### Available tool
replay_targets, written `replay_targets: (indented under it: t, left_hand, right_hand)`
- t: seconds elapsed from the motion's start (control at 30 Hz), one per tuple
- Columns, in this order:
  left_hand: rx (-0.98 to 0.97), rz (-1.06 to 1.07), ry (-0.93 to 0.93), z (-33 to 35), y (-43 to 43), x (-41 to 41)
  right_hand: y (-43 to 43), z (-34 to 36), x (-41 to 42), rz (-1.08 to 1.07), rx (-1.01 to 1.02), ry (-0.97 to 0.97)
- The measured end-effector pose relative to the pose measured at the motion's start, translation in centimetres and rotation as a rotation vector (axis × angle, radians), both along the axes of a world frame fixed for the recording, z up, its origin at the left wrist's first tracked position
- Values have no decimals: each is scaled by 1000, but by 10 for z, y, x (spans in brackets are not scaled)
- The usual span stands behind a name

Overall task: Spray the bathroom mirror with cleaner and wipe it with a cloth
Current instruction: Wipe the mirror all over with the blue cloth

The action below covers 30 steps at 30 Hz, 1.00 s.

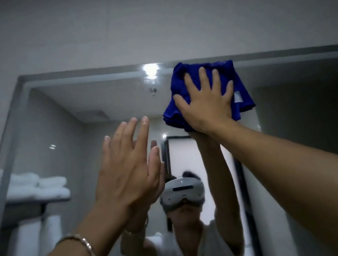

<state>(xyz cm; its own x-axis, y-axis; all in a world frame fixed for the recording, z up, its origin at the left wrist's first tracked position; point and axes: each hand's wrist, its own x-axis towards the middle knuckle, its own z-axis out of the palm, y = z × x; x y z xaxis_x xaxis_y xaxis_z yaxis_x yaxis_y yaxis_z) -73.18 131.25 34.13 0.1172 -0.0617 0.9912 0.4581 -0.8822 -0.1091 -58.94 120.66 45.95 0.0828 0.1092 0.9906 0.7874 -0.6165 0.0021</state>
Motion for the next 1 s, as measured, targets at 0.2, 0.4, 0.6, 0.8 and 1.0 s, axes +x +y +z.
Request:
replay_targets:
  t: [0.2,0.4,0.6,0.8,1.0]
  left_hand:
    - [2,-6,-3,6,-20,27]
    - [49,33,50,16,-29,56]
    - [38,-21,3,12,-29,67]
    - [47,-140,-43,43,-109,122]
    - [172,-61,-62,74,-183,166]
  right_hand:
    - [-9,0,12,-47,-144,-163]
    - [-47,51,40,-2,-200,-166]
    - [-101,50,96,-45,139,67]
    - [-84,11,75,2,-256,-223]
    - [-186,49,169,15,-43,5]
